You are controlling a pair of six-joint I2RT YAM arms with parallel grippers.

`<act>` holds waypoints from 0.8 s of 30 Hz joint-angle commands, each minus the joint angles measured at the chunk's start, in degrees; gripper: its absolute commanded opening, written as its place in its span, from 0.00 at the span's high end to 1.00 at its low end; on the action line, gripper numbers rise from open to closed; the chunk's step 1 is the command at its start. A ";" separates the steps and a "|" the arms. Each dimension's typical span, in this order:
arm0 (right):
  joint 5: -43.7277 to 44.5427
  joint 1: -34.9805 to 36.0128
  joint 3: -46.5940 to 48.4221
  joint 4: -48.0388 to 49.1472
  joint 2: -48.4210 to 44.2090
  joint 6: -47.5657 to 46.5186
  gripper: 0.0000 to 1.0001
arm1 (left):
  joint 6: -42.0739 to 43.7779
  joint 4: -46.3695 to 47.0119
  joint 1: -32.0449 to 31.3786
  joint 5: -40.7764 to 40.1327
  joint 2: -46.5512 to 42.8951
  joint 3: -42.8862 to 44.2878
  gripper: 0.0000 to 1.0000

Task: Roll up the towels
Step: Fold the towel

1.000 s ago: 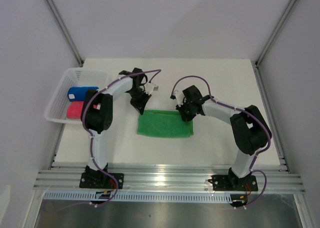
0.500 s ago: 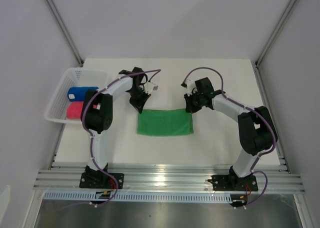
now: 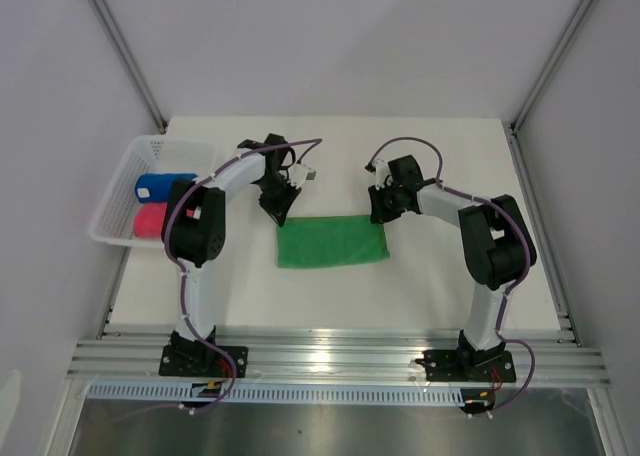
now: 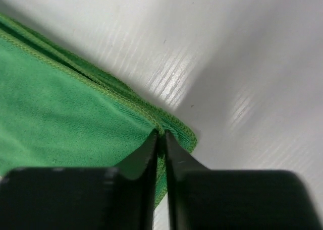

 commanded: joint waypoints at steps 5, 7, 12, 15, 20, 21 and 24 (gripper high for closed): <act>5.49 -0.51 5.23 -0.72 1.12 2.07 0.73 | -1.41 0.10 0.04 -0.79 -0.49 1.37 0.74; 6.19 -0.43 5.41 -0.64 -0.19 2.07 0.71 | -2.29 0.27 0.04 -0.87 -0.58 1.20 0.71; 7.08 -0.51 6.72 -2.31 -4.76 2.33 0.66 | -3.00 0.27 0.30 -0.96 -1.98 0.85 0.67; 8.22 -0.51 7.17 -5.20 -7.75 2.51 0.66 | -3.26 0.19 0.66 -0.87 -2.42 0.85 0.66; 10.33 -0.51 3.23 -11.44 -13.11 11.28 0.71 | -3.88 0.54 1.01 -1.58 -2.78 1.37 0.64; 9.81 -0.51 0.51 -11.88 -13.82 12.95 0.71 | -3.87 0.36 1.01 -1.58 -2.78 1.55 0.64; 10.84 -0.51 -2.84 -12.07 -16.10 16.92 0.68 | -4.05 0.80 1.01 -1.75 -3.30 0.94 0.64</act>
